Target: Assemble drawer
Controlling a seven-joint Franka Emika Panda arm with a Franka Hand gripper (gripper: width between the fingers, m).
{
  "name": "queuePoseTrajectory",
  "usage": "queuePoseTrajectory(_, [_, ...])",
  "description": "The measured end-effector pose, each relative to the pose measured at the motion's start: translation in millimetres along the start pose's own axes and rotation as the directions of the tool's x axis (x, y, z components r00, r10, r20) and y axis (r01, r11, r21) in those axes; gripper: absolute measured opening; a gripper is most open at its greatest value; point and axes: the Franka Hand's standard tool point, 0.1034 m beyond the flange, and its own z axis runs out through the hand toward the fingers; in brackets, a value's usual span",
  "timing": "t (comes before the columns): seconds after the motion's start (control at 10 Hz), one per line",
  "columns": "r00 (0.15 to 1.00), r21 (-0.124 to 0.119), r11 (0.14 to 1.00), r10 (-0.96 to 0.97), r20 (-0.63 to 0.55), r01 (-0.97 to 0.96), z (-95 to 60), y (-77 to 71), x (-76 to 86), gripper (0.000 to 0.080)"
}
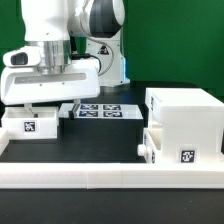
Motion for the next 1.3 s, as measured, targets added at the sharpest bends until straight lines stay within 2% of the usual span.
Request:
queuePoseTrajectory(0.1, [1.000, -0.008, 1.000, -0.003, -0.009, 0.003, 4.5, 0.5, -2.4, 0.0649])
queuePoseTrajectory(0.4, [1.000, -0.009, 1.000, -0.011, -0.011, 0.011, 5.8, -2.9, 0.6, 0.0610])
queuePoseTrajectory(0.5, [1.000, -0.009, 1.000, -0.011, -0.011, 0.011, 5.8, -2.8, 0.6, 0.0418])
queuePoseTrajectory(0.6, [1.000, -0.008, 1.000, -0.012, -0.010, 0.012, 5.9, -3.2, 0.7, 0.0418])
queuePoseTrajectory(0.7, [1.000, -0.009, 1.000, -0.014, -0.011, 0.014, 6.1, -4.2, 0.8, 0.0218])
queuePoseTrajectory(0.8, [1.000, -0.011, 1.000, -0.016, -0.013, 0.015, 6.2, -4.9, 0.9, 0.0075])
queuePoseTrajectory(1.1, [1.000, -0.011, 1.000, -0.015, -0.013, 0.015, 6.3, -4.6, 0.6, 0.0041])
queuePoseTrajectory(1.2, [1.000, -0.008, 1.000, 0.001, -0.012, -0.001, 5.5, -7.5, 2.3, 0.0041])
queuePoseTrajectory(1.3, [1.000, -0.006, 1.000, 0.011, -0.019, -0.011, 0.4, -18.2, 12.2, 0.0041])
